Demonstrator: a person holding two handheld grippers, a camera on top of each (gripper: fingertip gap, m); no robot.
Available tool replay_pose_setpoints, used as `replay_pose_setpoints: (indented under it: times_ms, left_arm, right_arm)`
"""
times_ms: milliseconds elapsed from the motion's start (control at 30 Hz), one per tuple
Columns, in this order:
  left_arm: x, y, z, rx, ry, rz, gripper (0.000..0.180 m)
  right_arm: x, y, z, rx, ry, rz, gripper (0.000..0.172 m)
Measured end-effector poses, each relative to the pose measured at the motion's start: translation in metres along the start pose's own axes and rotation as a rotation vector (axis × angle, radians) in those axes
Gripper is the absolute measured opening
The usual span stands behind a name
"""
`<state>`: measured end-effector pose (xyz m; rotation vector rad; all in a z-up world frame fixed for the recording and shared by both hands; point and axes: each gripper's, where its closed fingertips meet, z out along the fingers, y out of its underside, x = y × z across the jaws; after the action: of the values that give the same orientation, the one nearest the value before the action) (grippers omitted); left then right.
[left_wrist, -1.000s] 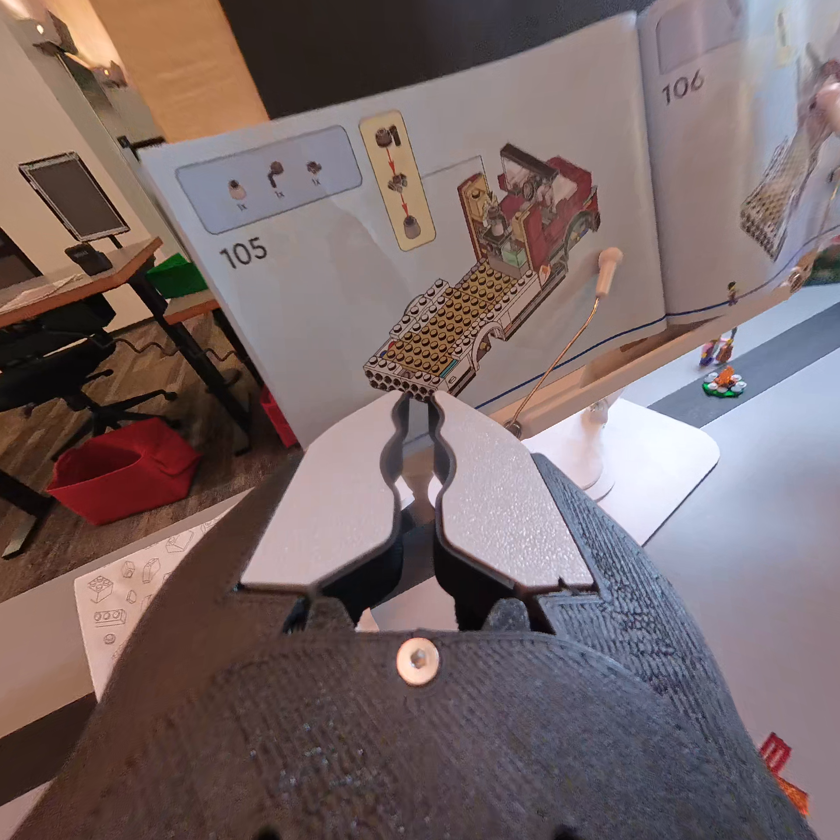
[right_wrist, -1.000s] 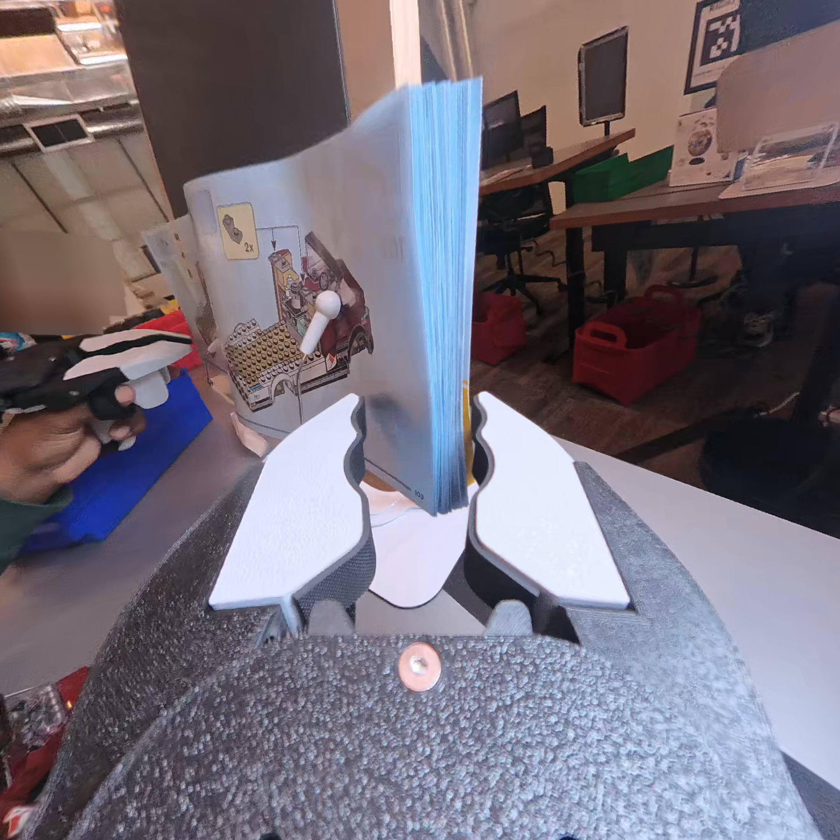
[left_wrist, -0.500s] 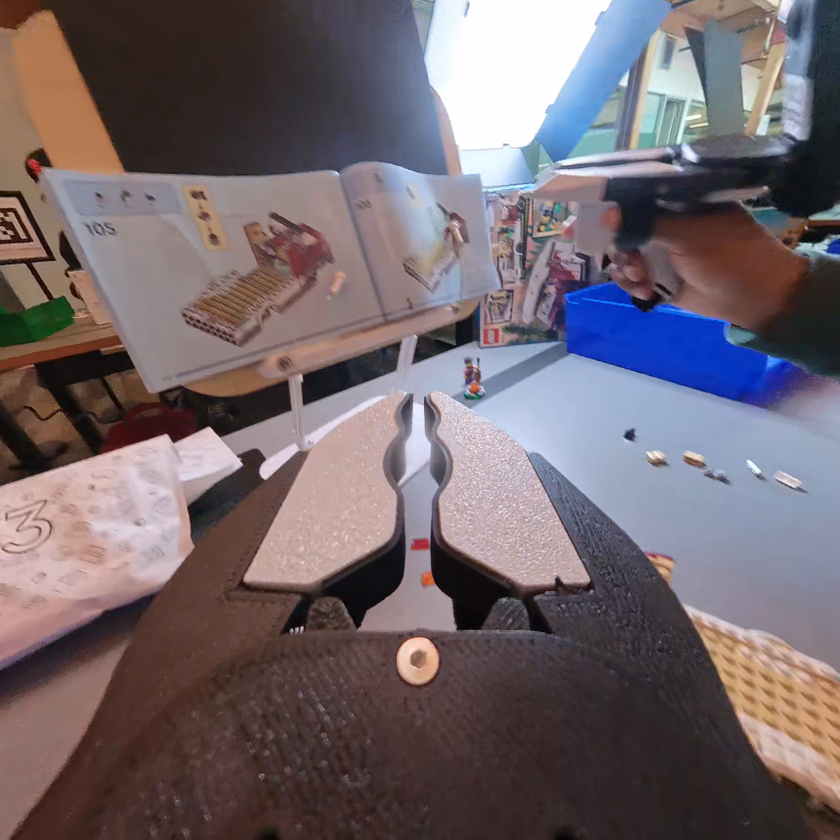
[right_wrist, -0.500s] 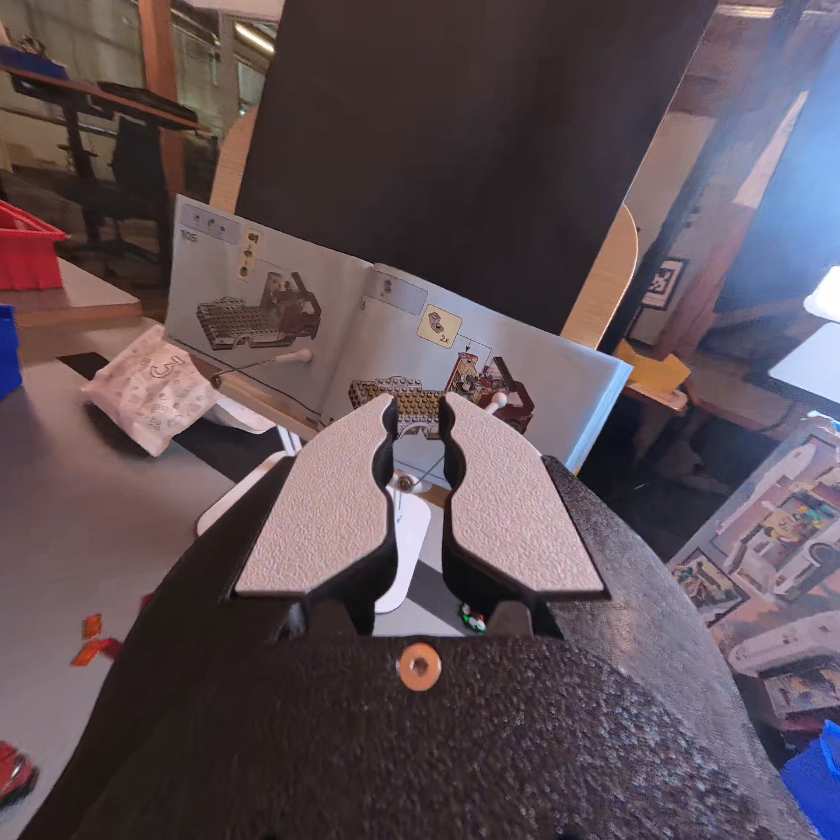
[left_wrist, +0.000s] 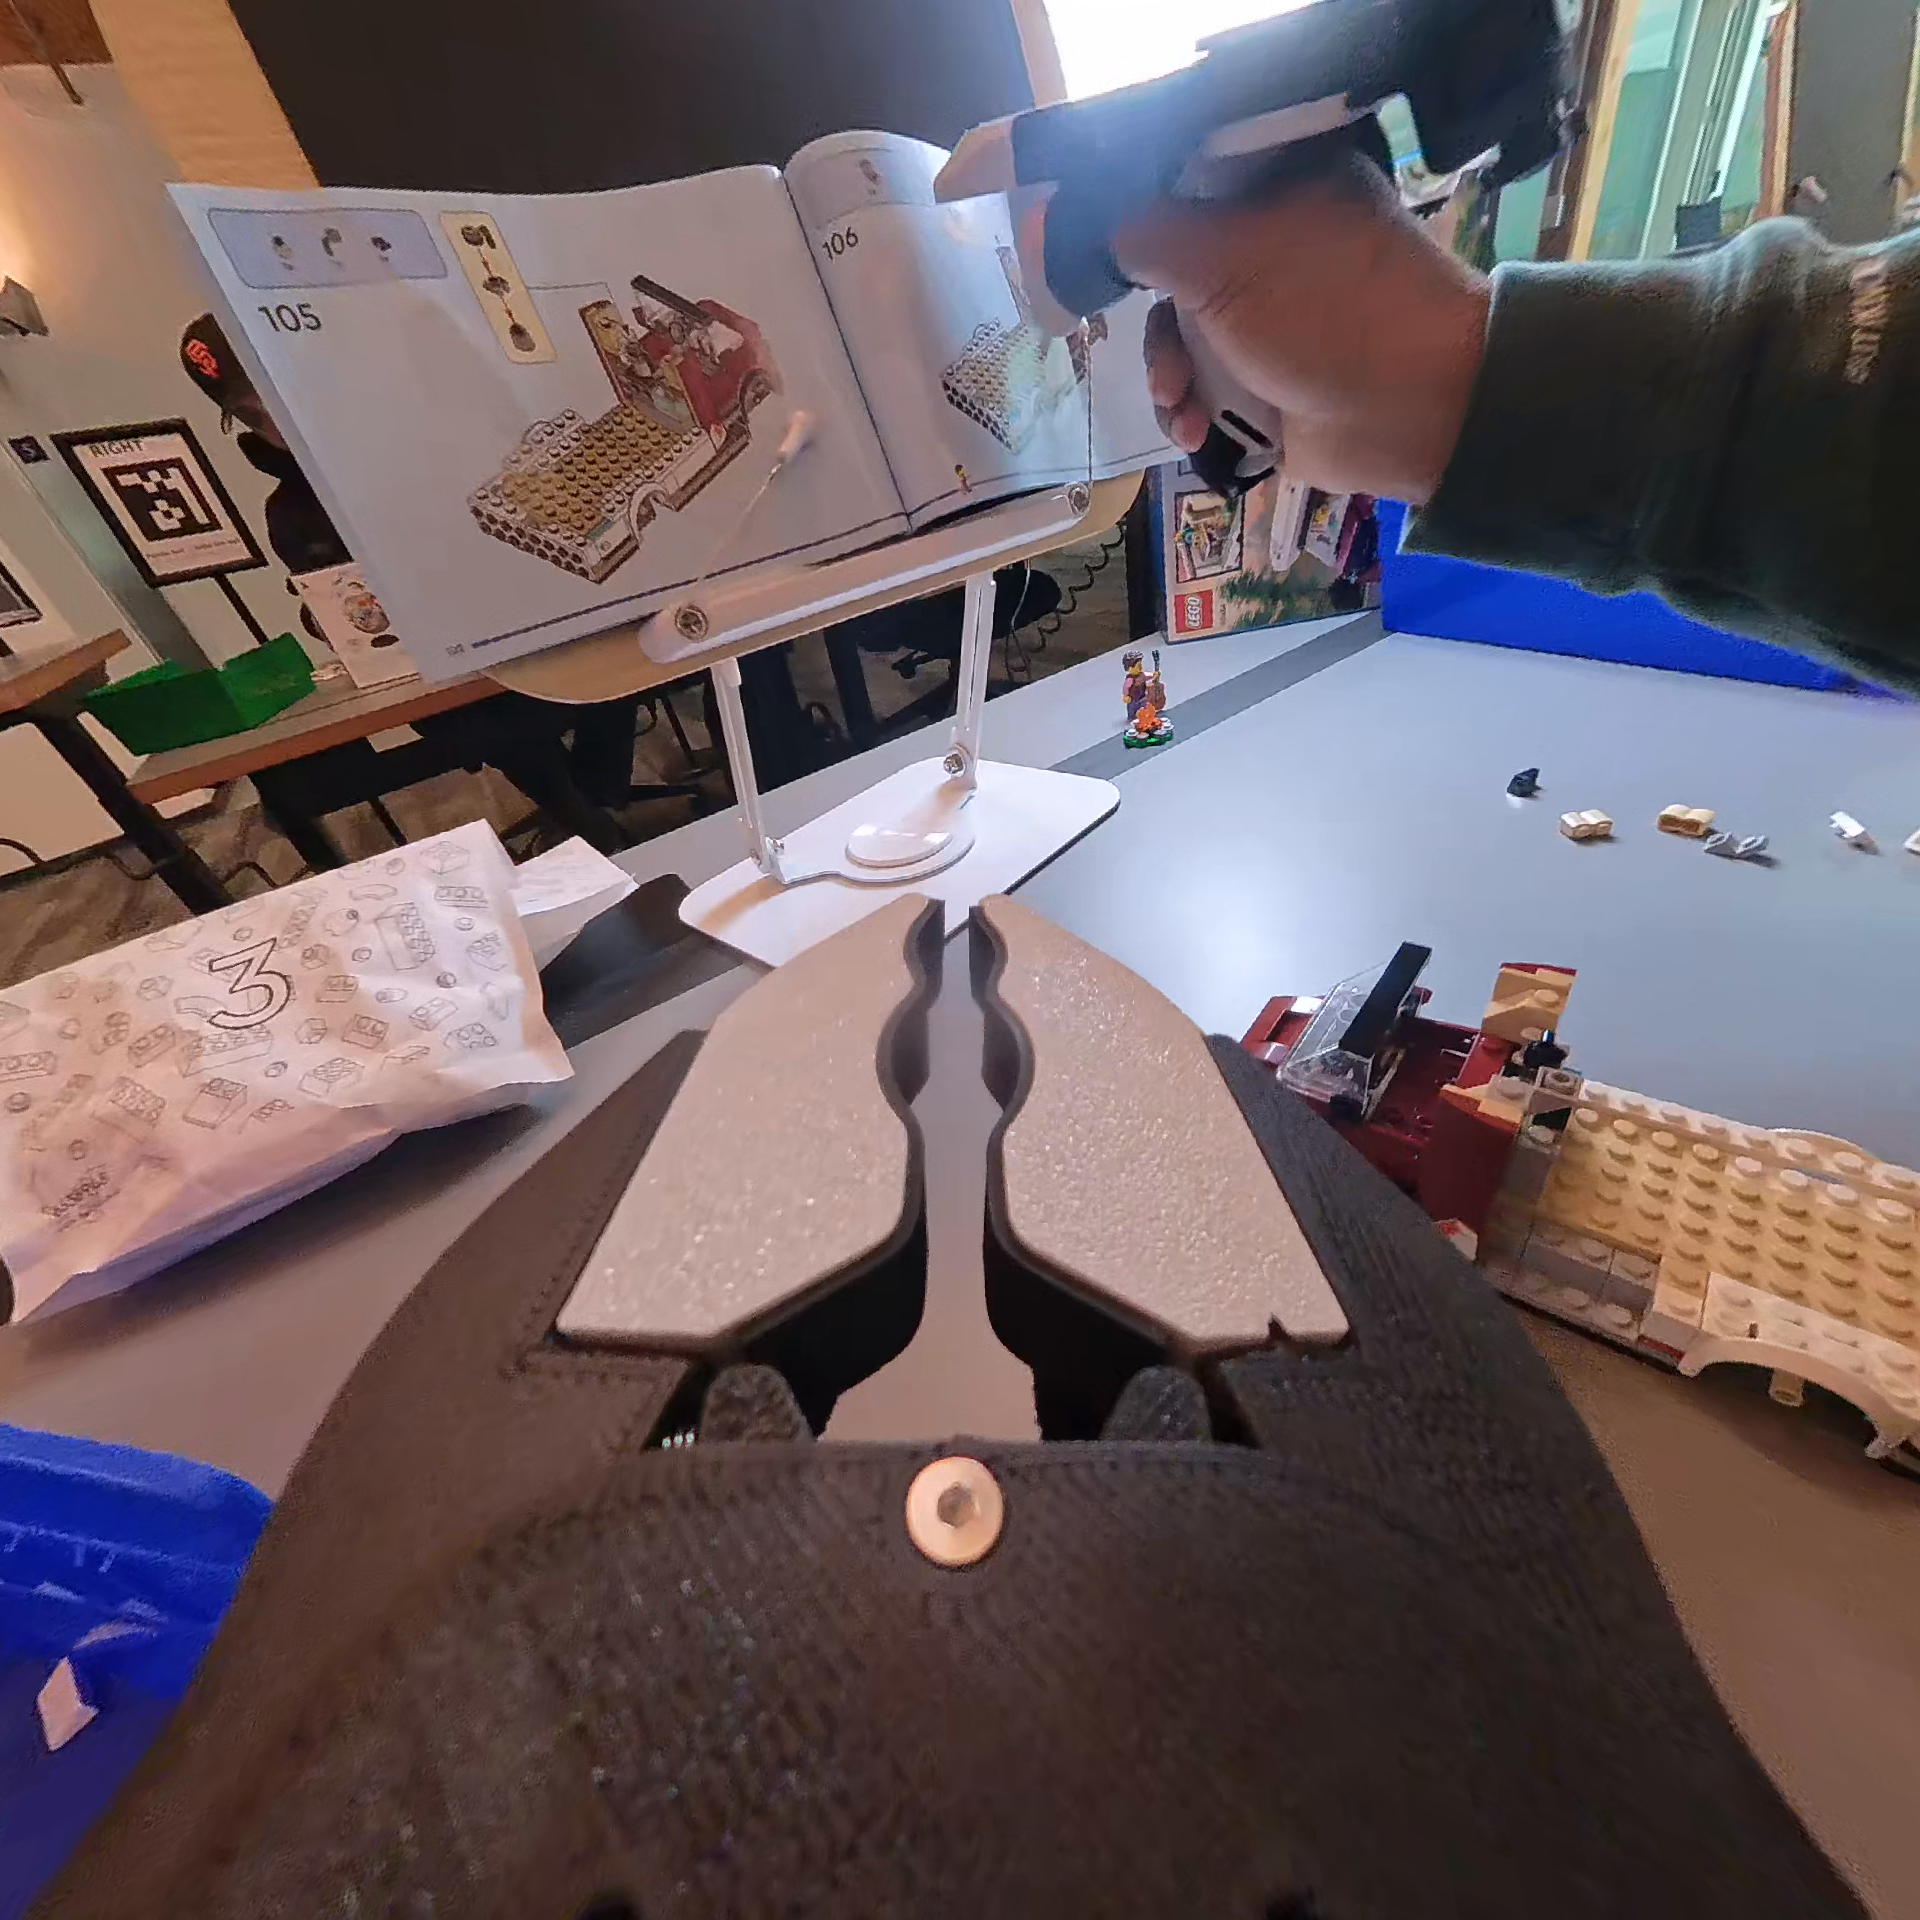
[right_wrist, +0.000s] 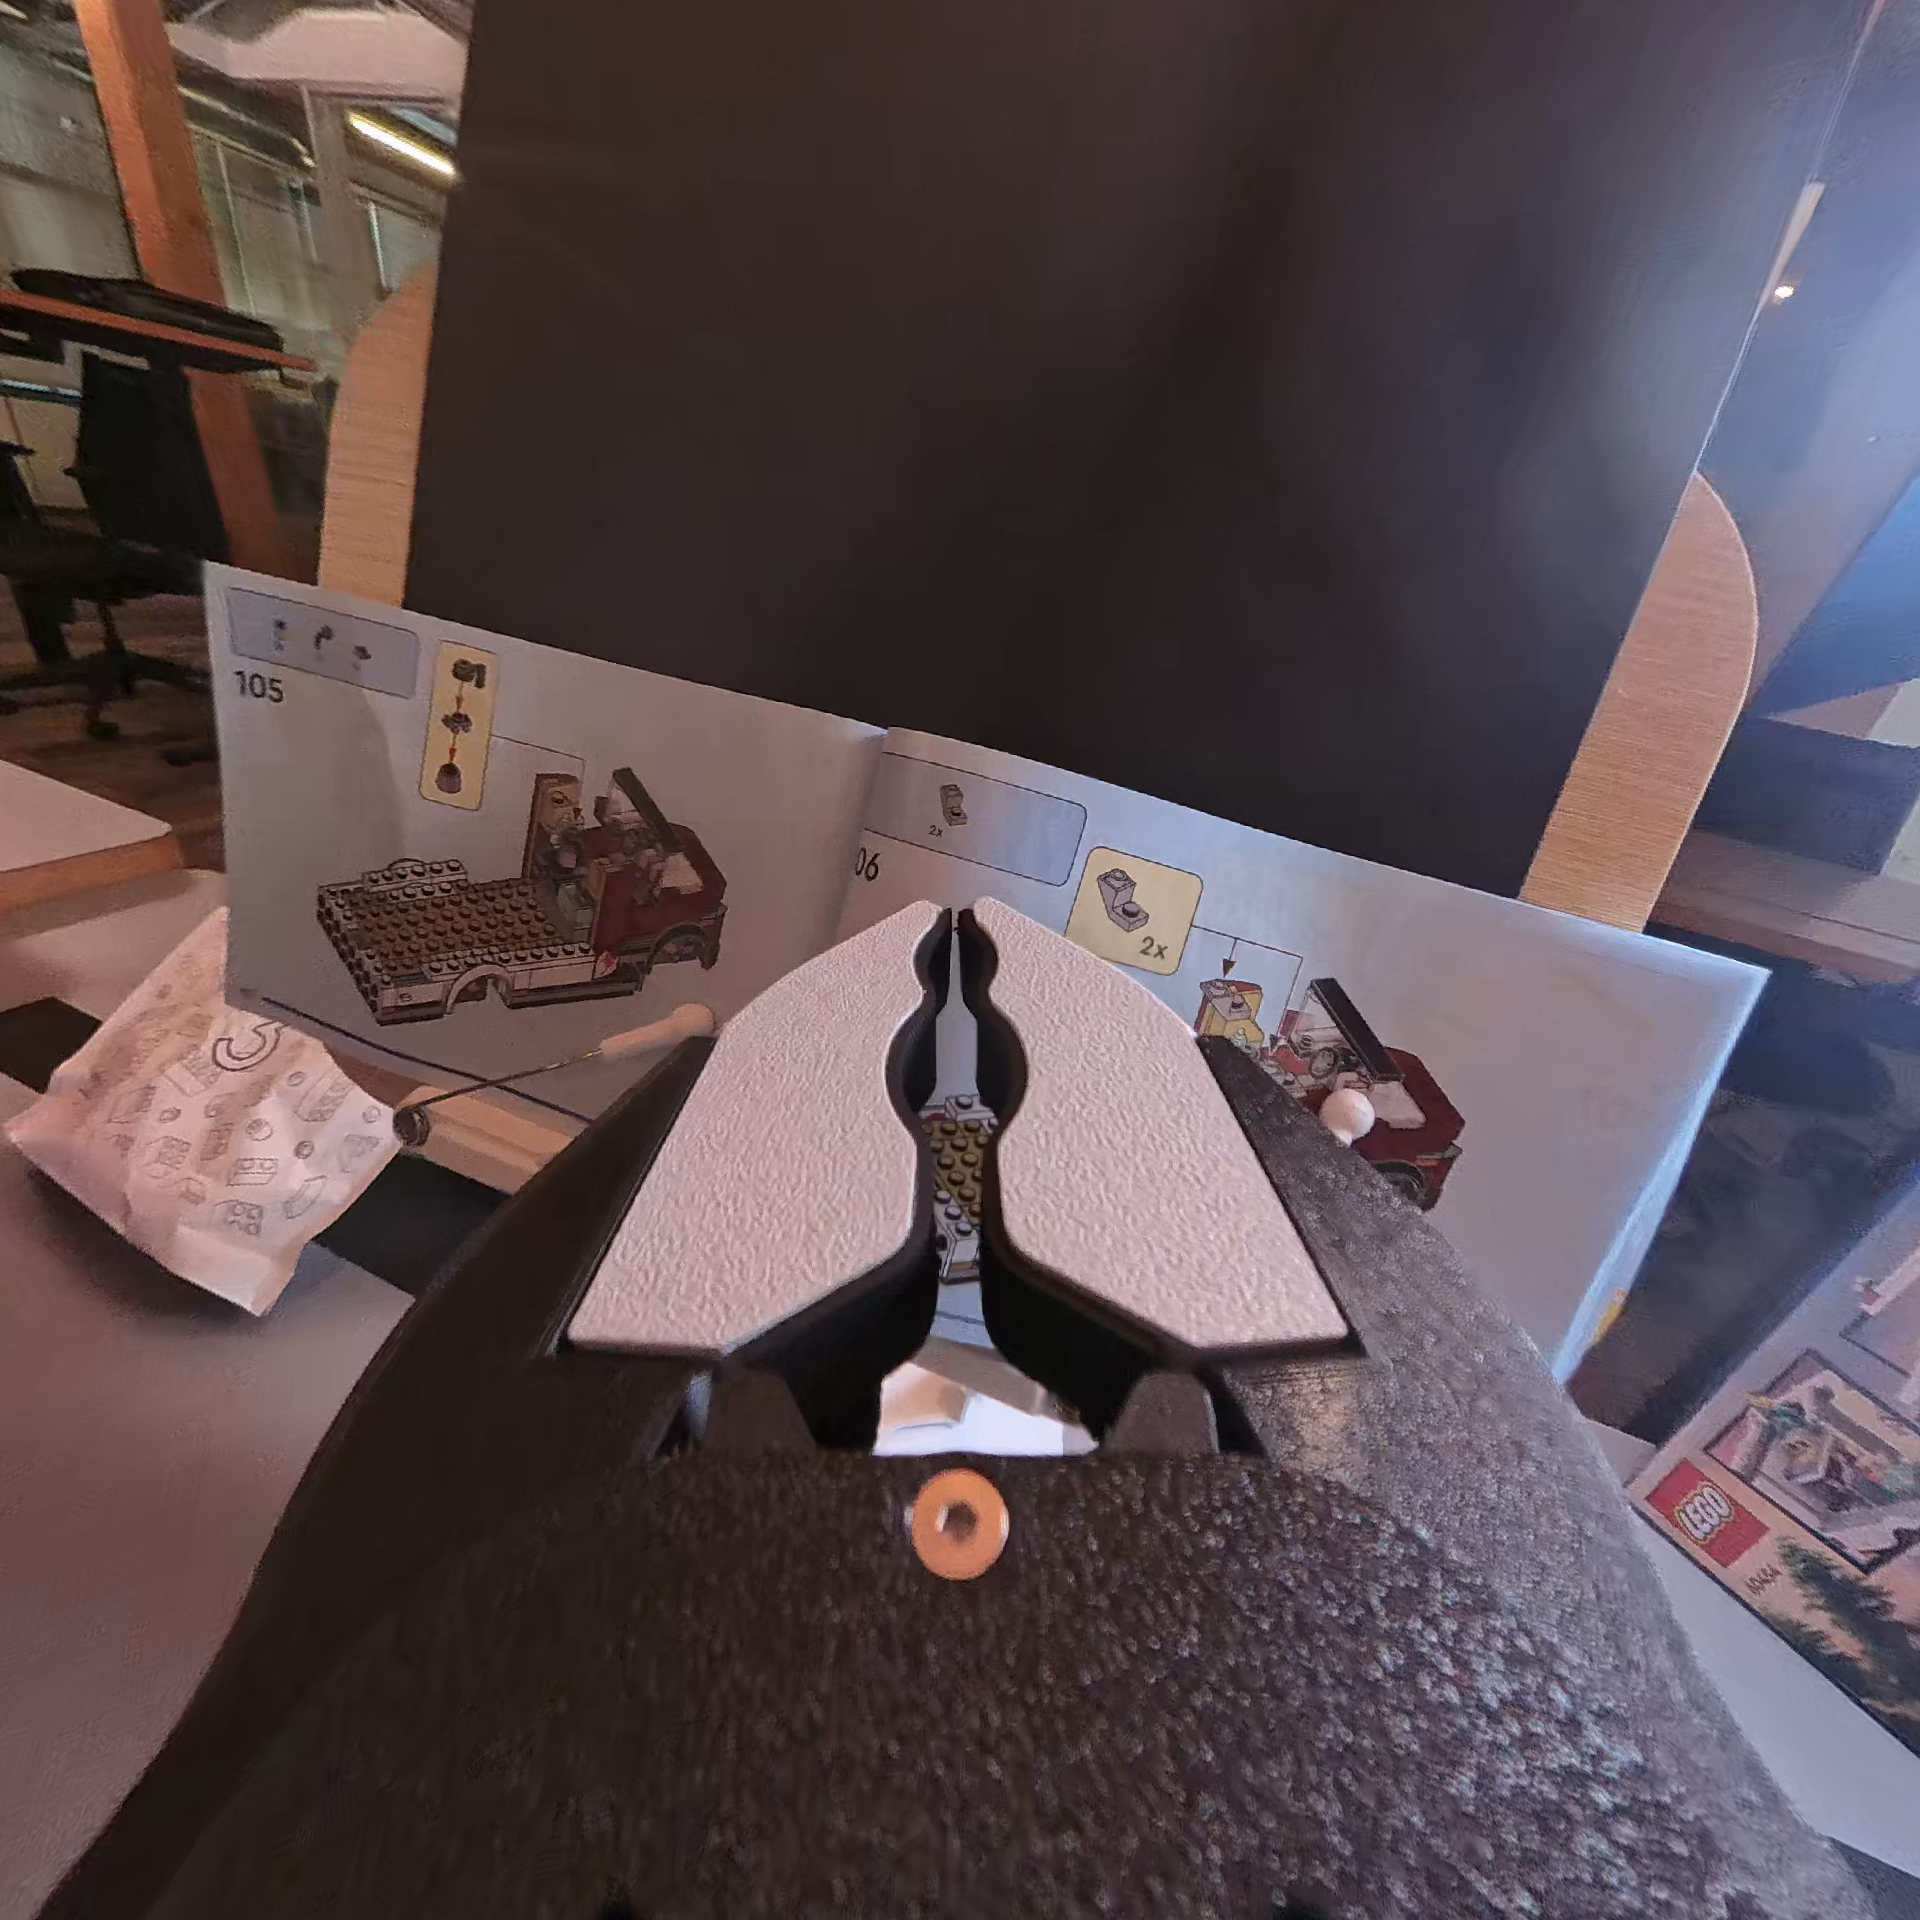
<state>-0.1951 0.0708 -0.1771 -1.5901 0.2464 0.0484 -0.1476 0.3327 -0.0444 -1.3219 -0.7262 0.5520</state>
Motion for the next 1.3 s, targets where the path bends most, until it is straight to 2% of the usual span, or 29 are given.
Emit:
replay_pose_setpoints:
  times_ms: [167,267,367,433,500,567,767,867,1000,1100,1233,1300]
  left_arm:
    - [0.006,0.006,0.002,-0.029,0.043,0.018,0.008]
    - [0.025,0.011,0.005,-0.054,0.132,0.029,0.011]
    - [0.055,0.025,0.008,-0.127,0.290,0.063,0.014]
    - [0.078,0.042,0.007,-0.218,0.424,0.068,0.024]
    - [0.099,0.055,0.002,-0.278,0.553,0.040,0.030]
    - [0.111,0.061,0.002,-0.296,0.593,0.049,0.032]
    - [0.127,0.065,0.009,-0.293,0.589,0.161,0.027]
    - [0.126,0.065,0.013,-0.280,0.565,0.172,0.020]
    - [0.125,0.065,0.016,-0.283,0.566,0.156,0.019]
    - [0.126,0.065,0.016,-0.294,0.567,0.183,0.019]
    - [0.130,0.065,0.017,-0.296,0.573,0.197,0.018]
    - [0.130,0.065,0.016,-0.292,0.582,0.190,0.018]
  right_arm:
    - [-0.019,0.002,-0.037,-0.033,-0.149,-0.013,0.004]
    - [-0.055,0.011,-0.087,-0.081,-0.393,-0.094,0.006]
    - [-0.101,0.043,-0.161,-0.216,-0.716,-0.166,0.013]
    - [-0.127,0.074,-0.210,-0.331,-0.874,-0.218,0.019]
    - [-0.149,0.102,-0.246,-0.386,-0.951,-0.294,0.019]
    - [-0.168,0.123,-0.264,-0.372,-0.955,-0.395,0.019]
    - [-0.193,0.148,-0.257,-0.273,-0.864,-0.756,0.019]
    - [-0.195,0.154,-0.251,-0.280,-0.866,-0.820,0.009]
    - [-0.193,0.157,-0.248,-0.291,-0.881,-0.899,0.007]
    - [-0.192,0.157,-0.249,-0.355,-0.949,-0.844,0.006]
    - [-0.189,0.156,-0.251,-0.506,-1.126,-0.598,0.007]
    - [-0.186,0.144,-0.246,-0.542,-1.219,-0.479,0.006]
